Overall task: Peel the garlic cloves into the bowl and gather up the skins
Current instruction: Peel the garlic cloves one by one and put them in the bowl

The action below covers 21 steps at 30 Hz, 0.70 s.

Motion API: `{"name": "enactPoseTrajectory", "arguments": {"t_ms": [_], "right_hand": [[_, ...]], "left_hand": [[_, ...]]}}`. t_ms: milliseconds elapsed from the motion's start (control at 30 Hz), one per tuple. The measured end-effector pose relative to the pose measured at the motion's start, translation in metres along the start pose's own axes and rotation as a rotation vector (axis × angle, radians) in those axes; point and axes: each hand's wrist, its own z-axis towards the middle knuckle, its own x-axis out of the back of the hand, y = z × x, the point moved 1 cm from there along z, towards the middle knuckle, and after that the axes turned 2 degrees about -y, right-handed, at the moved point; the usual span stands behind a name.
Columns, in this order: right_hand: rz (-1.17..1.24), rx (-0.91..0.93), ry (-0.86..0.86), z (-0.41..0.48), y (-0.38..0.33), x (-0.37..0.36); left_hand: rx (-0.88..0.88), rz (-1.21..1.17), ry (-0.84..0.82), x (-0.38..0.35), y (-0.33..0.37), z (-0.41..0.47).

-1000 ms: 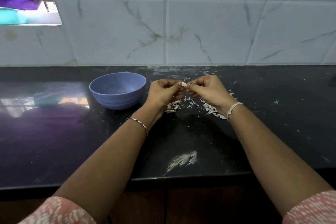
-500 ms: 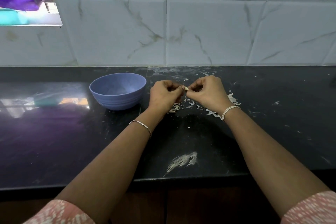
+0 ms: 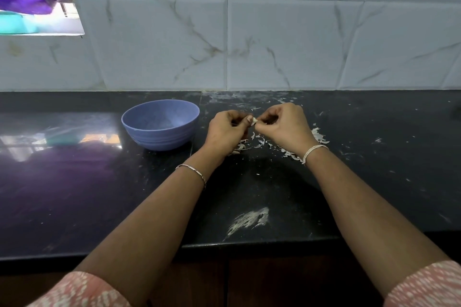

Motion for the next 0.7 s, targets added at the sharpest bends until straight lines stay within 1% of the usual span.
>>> {"name": "enactPoseTrajectory", "arguments": {"t_ms": [133,233,333,400,500,567,633,700], "right_hand": [[-0.054,0.083,0.002,-0.001,0.000,0.001],[-0.148,0.178,-0.016,-0.001,0.001,0.001],[-0.218,0.268,-0.083,-0.001,0.002,0.002],[-0.235,0.292,-0.109,-0.001,0.003,0.003],[-0.243,0.285,-0.116,0.000,0.004,0.004],[-0.246,0.283,-0.118,0.000,0.004,0.004],[-0.262,0.292,-0.117,-0.001,0.003,0.005],[-0.310,0.306,-0.121,-0.002,0.001,0.006]], "left_hand": [[0.029,-0.128,-0.075,0.000,-0.002,0.000],[0.024,-0.111,-0.125,0.001,-0.003,0.001],[0.008,-0.020,-0.166,0.002,-0.004,0.002],[-0.024,0.089,-0.175,0.001,-0.003,0.002],[-0.143,0.361,-0.155,0.000,0.002,0.000],[-0.213,0.461,-0.138,-0.002,0.007,-0.004],[-0.201,0.423,-0.122,-0.002,0.008,-0.004],[-0.140,0.287,-0.123,-0.001,0.006,-0.003]]}}
